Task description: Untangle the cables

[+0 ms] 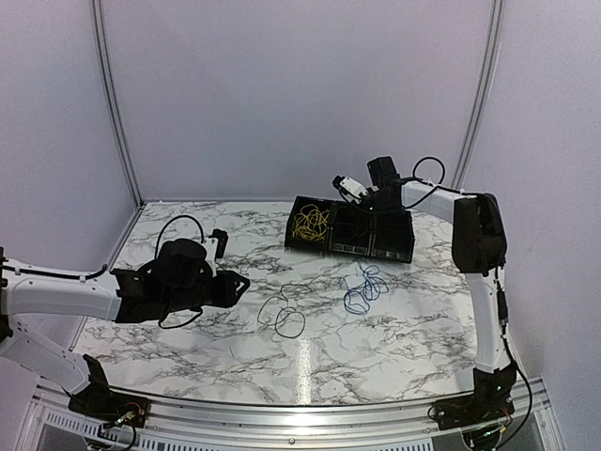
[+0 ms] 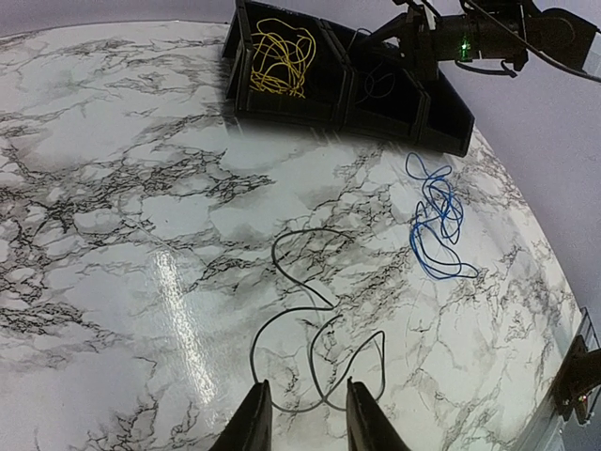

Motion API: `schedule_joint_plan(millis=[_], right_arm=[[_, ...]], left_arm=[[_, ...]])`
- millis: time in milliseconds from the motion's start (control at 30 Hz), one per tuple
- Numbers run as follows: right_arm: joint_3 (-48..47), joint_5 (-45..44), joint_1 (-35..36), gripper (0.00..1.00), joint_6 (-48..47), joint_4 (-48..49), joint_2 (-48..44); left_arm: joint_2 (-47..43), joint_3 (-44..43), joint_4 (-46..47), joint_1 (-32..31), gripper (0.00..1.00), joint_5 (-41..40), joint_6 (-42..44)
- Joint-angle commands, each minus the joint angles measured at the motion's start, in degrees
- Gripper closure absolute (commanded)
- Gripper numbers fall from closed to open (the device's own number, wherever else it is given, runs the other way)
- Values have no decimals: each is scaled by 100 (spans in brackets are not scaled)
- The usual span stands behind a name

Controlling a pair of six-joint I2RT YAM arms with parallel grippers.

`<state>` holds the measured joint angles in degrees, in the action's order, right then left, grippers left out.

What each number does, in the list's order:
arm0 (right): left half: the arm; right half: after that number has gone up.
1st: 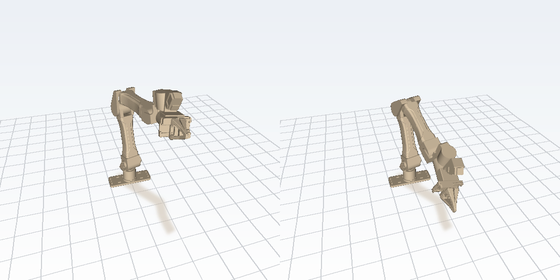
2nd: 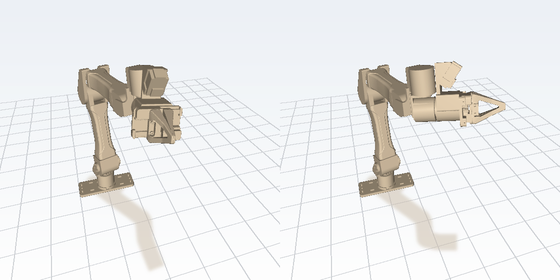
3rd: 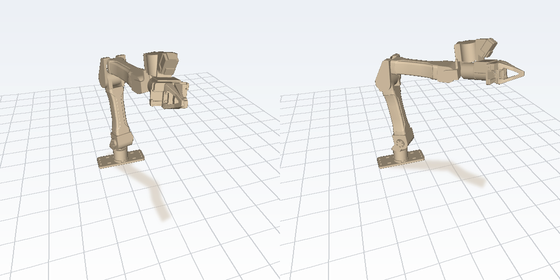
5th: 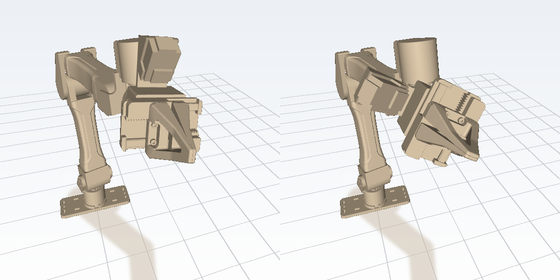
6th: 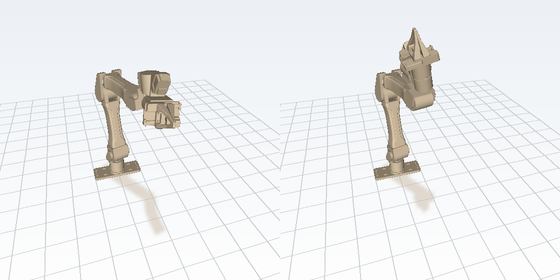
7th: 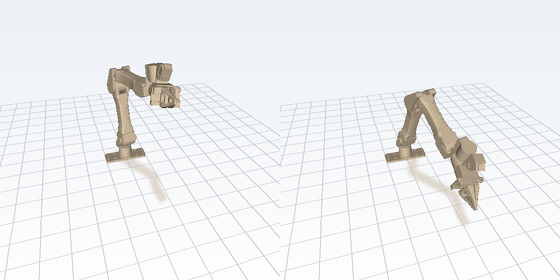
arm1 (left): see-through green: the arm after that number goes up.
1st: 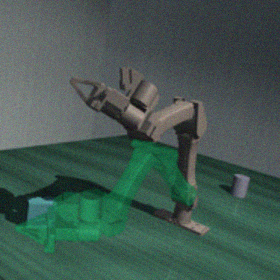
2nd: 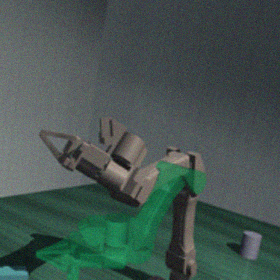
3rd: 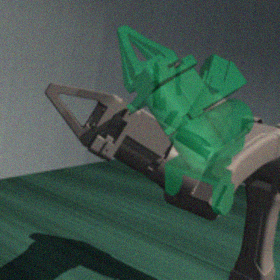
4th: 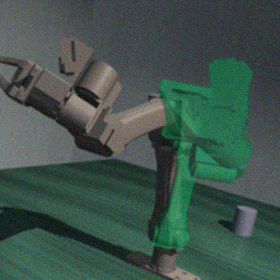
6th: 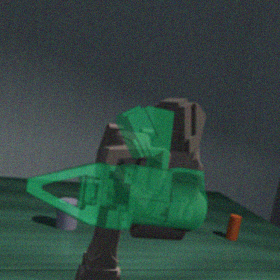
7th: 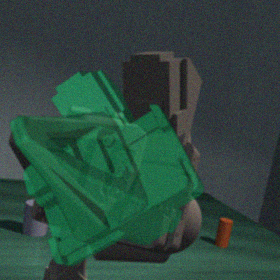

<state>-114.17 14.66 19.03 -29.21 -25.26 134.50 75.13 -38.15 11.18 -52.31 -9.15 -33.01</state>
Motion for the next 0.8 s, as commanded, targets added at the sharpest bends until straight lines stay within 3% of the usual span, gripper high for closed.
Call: schedule_joint_plan(millis=[0,333,567,767], right_arm=[[-5,-54,-91,97,-29,125,-143],[316,56,-114,65,-25,-81,-835],[1344,243,-150,54,-124,-168,-1920],[2269,802,144,52,-217,-362,-2861]], left_arm=[[-61,14,-138,-33,70,-131,-30],[452,-362,-167,-33,64,29,159],[740,-538,-233,-33,61,131,304],[1214,-775,-454,-38,59,256,132]])
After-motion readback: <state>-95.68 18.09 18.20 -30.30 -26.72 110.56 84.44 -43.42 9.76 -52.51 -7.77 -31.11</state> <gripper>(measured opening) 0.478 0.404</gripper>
